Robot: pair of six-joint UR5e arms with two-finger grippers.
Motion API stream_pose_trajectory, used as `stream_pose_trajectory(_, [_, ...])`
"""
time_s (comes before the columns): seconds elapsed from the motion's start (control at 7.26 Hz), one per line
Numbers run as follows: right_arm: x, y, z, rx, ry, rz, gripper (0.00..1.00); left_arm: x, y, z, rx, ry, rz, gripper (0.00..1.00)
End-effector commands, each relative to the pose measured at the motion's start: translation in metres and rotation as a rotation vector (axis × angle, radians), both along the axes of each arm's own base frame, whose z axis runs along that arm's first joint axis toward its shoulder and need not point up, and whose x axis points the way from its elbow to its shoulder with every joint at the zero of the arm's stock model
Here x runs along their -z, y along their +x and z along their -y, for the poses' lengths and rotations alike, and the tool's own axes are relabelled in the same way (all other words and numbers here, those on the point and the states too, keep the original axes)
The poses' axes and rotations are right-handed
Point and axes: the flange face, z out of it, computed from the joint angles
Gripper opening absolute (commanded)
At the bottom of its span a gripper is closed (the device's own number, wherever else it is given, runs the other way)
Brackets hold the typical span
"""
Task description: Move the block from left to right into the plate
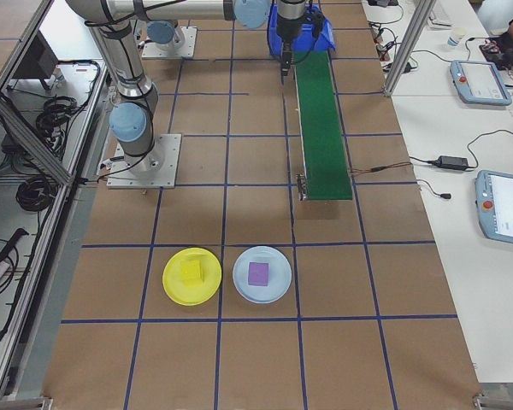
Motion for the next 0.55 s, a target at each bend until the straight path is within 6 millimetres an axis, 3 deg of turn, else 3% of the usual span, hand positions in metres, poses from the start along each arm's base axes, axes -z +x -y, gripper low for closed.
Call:
stream_pose_trajectory(0.0, [0.0005,-0.0011,0.0000,-0.002,0.002,-0.002,1.00,0.0013,-0.0002,0.0000,-0.001,0.000,-0.002,1.00])
stream_pose_trajectory(0.41, [0.0007,-0.0011,-0.0002,-0.005,0.003,-0.002,1.00,-0.0017,0.0000,0.0015,0.008,-0.023,0.008,1.00])
